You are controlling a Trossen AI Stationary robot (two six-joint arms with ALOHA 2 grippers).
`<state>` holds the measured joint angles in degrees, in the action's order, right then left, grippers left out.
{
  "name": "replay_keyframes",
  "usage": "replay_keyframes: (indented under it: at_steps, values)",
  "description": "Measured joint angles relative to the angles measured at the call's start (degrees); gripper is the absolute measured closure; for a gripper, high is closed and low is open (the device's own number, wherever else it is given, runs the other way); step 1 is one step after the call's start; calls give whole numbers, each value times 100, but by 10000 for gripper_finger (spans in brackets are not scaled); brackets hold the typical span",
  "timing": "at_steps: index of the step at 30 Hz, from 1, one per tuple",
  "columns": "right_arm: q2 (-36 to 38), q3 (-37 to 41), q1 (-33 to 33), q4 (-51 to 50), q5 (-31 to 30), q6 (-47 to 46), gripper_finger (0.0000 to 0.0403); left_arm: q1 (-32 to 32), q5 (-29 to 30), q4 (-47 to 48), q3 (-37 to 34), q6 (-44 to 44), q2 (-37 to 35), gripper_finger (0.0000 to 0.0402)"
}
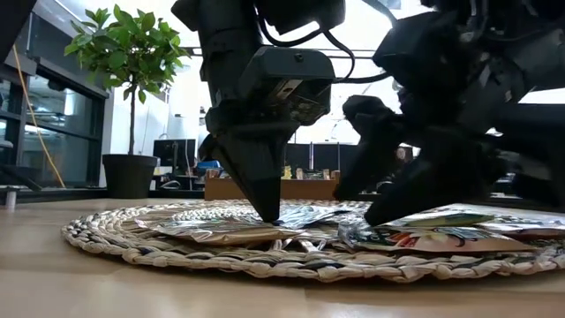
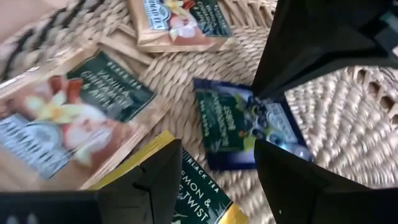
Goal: Pick & Place Tea
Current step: Put the purple tea bag in the left section of the wooden organizer
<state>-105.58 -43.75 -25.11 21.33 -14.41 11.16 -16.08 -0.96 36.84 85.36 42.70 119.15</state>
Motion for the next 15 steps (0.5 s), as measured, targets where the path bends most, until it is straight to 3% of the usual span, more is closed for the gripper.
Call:
replay_keyframes:
  at_steps: [10,15]
  values:
    - [-308,-334,39,-262,-370,-38,210,0,-74,-2,0,20,0,401]
    - [-302,-331,31,-308,-425,-96,243,0,-115,11,0,63,0,401]
